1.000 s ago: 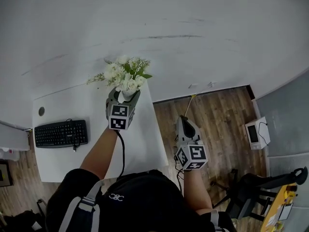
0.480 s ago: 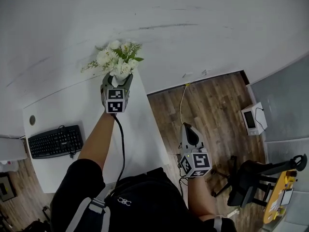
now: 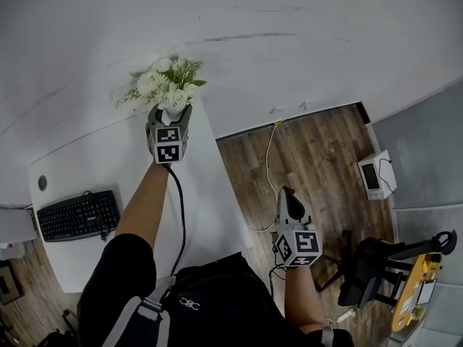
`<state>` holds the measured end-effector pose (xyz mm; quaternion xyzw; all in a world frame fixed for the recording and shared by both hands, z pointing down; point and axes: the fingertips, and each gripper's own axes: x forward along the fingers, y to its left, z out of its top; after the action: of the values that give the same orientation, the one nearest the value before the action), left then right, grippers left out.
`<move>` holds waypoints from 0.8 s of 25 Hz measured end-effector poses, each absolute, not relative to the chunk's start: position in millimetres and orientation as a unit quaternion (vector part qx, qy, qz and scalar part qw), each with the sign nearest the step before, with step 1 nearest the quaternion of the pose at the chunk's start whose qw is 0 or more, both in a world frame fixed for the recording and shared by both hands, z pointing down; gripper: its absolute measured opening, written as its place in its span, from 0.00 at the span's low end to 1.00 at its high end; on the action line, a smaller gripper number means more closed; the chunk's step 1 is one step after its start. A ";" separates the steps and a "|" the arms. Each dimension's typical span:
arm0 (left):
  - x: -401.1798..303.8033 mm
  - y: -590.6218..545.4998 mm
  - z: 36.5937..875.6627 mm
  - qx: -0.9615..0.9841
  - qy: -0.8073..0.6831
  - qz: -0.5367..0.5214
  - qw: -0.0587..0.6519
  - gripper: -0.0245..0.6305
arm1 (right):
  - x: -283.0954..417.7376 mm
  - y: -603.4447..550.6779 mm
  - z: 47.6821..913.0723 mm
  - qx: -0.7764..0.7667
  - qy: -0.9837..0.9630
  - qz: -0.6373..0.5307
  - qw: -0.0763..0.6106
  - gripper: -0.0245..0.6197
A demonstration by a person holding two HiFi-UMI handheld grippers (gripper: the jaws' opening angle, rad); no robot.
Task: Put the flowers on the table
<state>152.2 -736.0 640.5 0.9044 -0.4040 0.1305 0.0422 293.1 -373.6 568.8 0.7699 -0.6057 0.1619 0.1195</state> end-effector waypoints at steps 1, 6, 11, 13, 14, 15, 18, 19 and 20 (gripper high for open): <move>151.9 -734.4 641.7 0.905 -0.403 0.128 0.038 0.56 | 293.1 -374.3 569.1 0.770 -0.605 0.162 0.122 0.05; 160.1 -724.7 651.4 0.914 -0.389 0.118 0.002 0.56 | 287.0 -379.6 574.1 0.764 -0.612 0.164 0.123 0.05; 159.6 -729.2 657.1 0.909 -0.391 0.144 0.019 0.58 | 284.7 -388.5 570.0 0.759 -0.620 0.158 0.123 0.05; 154.8 -729.1 658.8 0.907 -0.392 0.153 0.028 0.63 | 284.0 -390.7 566.8 0.757 -0.623 0.156 0.121 0.05; 151.9 -727.9 657.4 0.905 -0.396 0.154 0.029 0.67 | 284.3 -391.7 565.9 0.755 -0.625 0.155 0.119 0.05; 149.1 -726.3 654.9 0.903 -0.401 0.153 0.027 0.67 | 284.9 -392.8 565.6 0.753 -0.628 0.155 0.118 0.05; 139.3 -717.6 643.8 0.897 -0.417 0.145 0.025 0.67 | 283.6 -397.5 564.8 0.745 -0.639 0.158 0.110 0.05; 133.6 -713.3 637.0 0.895 -0.422 0.139 0.027 0.67 | 280.7 -399.3 563.5 0.741 -0.643 0.157 0.107 0.05; 126.3 -707.8 629.0 0.894 -0.426 0.133 0.032 0.65 | 276.1 -401.5 560.9 0.737 -0.649 0.156 0.104 0.05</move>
<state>126.3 -707.8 629.0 0.8941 -0.4264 0.1329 0.0322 276.1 -401.5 560.9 0.7372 -0.6491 0.1559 0.1044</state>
